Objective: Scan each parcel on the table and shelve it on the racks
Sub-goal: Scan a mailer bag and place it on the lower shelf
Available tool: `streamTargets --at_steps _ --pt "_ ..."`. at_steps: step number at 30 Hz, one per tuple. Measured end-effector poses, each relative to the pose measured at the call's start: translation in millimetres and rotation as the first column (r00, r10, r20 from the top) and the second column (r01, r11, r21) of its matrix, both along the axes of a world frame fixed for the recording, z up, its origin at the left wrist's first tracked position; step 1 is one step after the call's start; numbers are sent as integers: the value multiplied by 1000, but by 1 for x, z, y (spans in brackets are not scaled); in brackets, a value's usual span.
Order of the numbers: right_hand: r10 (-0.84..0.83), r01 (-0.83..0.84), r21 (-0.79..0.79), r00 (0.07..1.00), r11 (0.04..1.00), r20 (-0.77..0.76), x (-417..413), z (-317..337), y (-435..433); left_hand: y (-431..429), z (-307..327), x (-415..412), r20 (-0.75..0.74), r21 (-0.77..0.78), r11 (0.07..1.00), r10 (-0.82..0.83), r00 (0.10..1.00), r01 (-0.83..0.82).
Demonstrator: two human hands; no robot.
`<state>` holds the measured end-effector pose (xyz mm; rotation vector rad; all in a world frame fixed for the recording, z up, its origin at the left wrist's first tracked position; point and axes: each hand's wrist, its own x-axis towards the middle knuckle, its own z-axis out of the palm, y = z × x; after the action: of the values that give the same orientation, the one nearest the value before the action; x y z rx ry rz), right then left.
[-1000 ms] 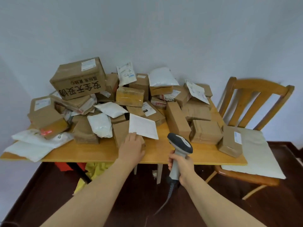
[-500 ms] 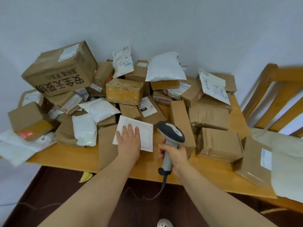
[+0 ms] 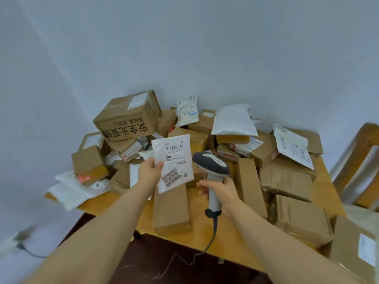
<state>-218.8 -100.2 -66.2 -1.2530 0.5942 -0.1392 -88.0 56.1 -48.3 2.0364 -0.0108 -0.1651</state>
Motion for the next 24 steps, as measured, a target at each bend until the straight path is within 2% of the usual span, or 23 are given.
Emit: streamTargets --at_steps 2,7,12,17,24 --pt "54 -53 -44 998 998 26 8 11 13 22 10 2 -86 -116 992 38 996 -47" --pt "222 -210 -170 974 963 52 24 31 47 75 23 6 -158 -243 961 99 982 -135" --pt "284 -272 -198 958 942 37 34 45 82 115 29 8 -248 -435 866 149 957 -248" --pt "320 -308 -218 947 926 19 45 52 109 146 27 15 -270 -444 839 210 940 -315" --pt "356 -351 -267 934 898 -31 55 52 129 177 25 24 -221 -428 842 254 942 -328"
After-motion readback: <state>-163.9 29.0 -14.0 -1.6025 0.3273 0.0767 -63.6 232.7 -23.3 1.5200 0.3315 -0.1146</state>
